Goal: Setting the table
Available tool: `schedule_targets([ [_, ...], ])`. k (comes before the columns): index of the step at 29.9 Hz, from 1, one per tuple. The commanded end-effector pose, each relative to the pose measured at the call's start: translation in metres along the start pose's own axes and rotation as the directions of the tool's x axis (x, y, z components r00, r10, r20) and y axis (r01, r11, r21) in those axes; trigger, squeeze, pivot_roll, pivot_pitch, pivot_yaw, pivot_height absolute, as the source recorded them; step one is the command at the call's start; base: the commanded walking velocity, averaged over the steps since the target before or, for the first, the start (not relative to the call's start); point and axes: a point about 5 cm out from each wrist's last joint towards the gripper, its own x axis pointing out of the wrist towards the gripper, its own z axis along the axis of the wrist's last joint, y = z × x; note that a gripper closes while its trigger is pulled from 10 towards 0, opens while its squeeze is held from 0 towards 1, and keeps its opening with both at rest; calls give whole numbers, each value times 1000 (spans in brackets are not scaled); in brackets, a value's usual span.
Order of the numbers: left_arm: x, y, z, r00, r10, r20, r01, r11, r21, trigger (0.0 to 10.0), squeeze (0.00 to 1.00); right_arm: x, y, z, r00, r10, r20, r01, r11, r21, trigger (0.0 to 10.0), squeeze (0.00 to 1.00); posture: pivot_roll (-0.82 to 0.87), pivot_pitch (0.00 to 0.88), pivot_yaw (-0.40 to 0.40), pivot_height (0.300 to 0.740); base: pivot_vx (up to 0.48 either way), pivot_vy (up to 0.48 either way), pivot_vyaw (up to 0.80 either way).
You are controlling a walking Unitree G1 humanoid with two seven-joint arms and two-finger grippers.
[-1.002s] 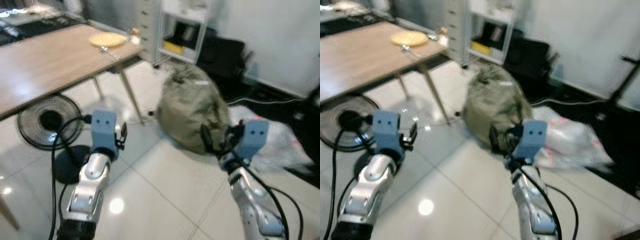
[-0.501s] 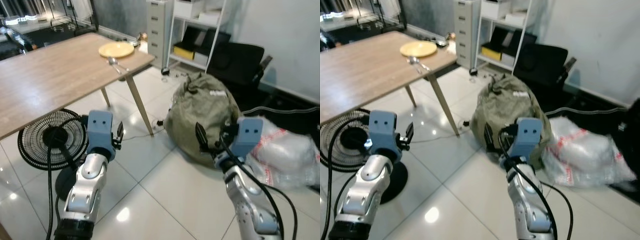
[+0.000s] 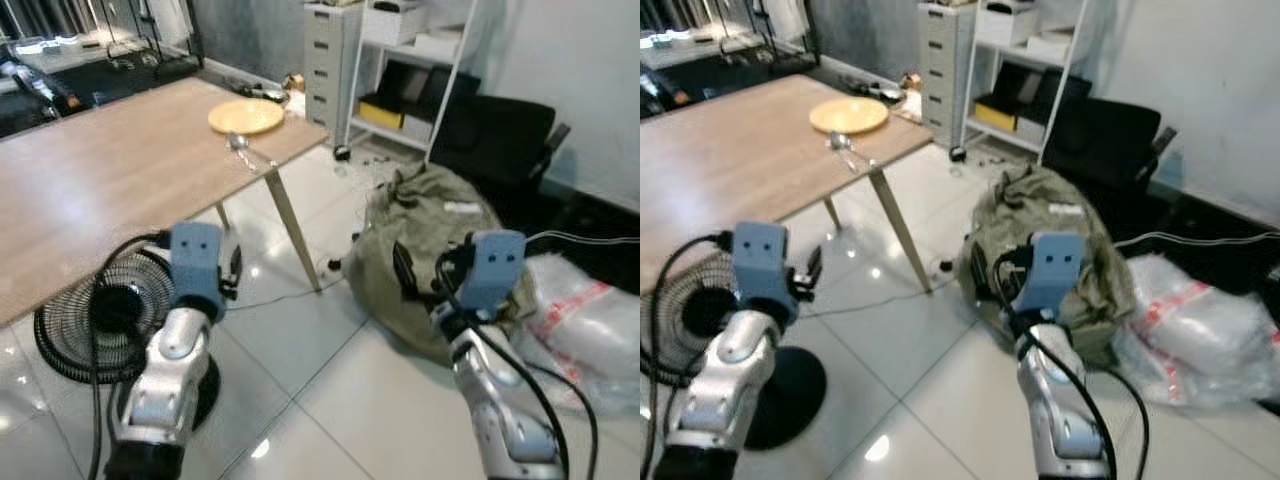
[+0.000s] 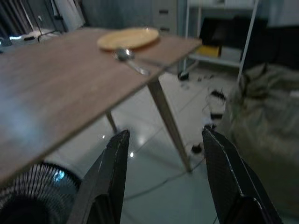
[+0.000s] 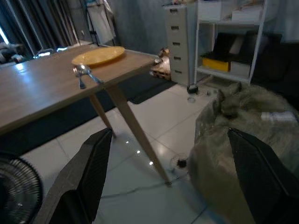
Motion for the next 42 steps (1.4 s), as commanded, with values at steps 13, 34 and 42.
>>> schedule_targets([
  [13, 1, 9, -5, 999, 30, -27, -29, 999, 23, 10000, 0, 0, 8, -2, 1000, 11, 4, -11, 1000, 15, 10000, 0, -60, 0, 100, 740, 454, 0, 0],
  [34, 2, 8, -4, 999, 25, -27, -24, 999, 27, 10000, 0, 1, 8, -1, 1000, 12, 9, -12, 1000, 21, 10000, 0, -60, 0, 101, 740, 439, 0, 0],
  [42, 3, 8, -4, 999, 20, -27, -20, 999, 25, 10000, 0, 1, 8, -1, 1000, 10, 9, -10, 1000, 21, 10000, 0, -60, 0, 102, 740, 403, -196, 0],
])
